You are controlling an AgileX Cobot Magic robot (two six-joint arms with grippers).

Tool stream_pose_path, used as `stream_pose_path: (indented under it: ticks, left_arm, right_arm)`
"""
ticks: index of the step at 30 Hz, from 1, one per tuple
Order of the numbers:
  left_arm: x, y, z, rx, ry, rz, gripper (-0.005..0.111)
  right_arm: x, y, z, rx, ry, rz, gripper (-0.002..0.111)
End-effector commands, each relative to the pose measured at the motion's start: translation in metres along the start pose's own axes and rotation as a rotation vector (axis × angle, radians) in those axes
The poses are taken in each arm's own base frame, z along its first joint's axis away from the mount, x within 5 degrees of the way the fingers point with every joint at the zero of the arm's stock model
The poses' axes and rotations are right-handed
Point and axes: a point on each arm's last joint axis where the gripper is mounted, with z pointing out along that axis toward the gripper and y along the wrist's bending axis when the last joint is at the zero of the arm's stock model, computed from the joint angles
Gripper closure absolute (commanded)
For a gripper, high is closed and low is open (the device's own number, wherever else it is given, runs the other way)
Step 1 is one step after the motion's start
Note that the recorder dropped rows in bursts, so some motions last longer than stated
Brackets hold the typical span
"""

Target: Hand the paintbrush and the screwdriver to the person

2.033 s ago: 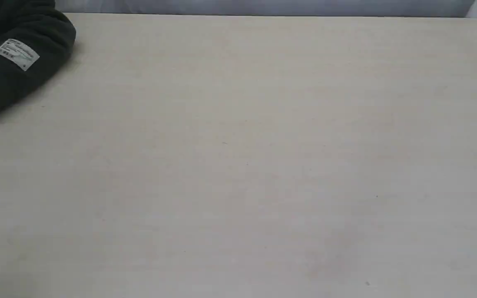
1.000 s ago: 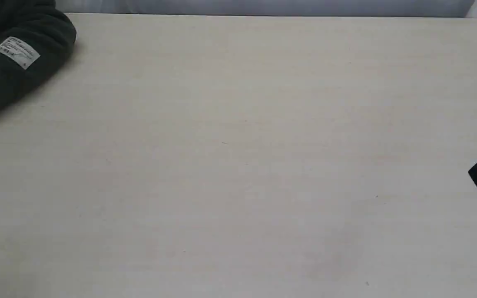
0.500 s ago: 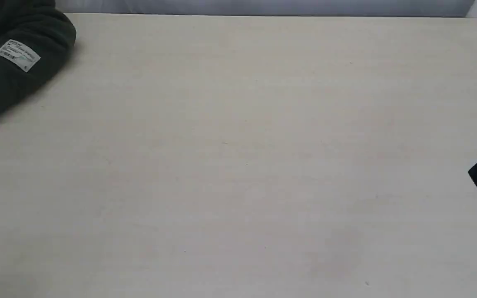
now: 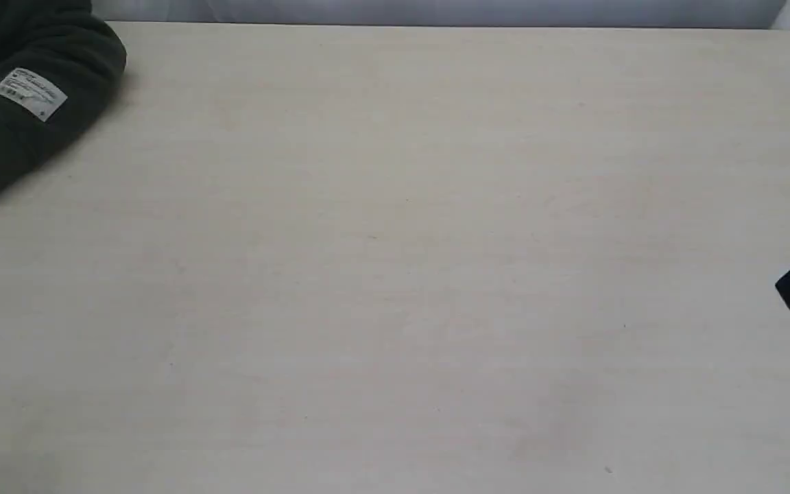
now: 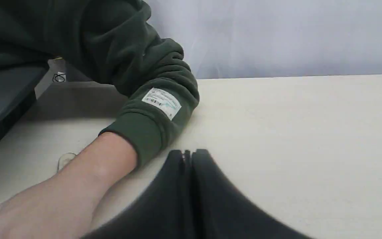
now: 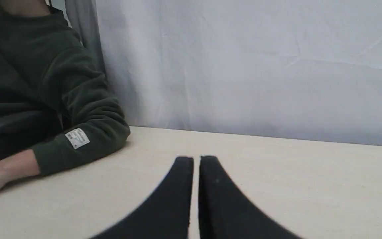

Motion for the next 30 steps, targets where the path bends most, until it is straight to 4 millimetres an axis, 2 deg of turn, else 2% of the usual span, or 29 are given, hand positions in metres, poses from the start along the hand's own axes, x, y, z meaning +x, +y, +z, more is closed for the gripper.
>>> stream_pose_path:
  ticks: [1,16,22,30]
  left_arm:
    - [0.0,0.0,0.0,0.008,-0.011,-0.004,0.107]
    - [0.0,0.0,0.0,0.008,-0.011,-0.004,0.107]
    - [0.0,0.0,0.0,0.008,-0.011,-0.004,0.107]
    - [0.0,-0.001,0.0,0.008,-0.011,-0.006,0.107]
  right_arm:
    - [0.001,-0.001,0.0,0.02,0.002,-0.076,0.104]
    - [0.007,-0.026,-0.006,0.447,0.069,-0.11,0.104]
    - [0.011,-0.03,-0.009,0.528,0.116,-0.102,0.104]
    - [0.019,-0.032,-0.012,0.552,0.213,-0.106,0.104]
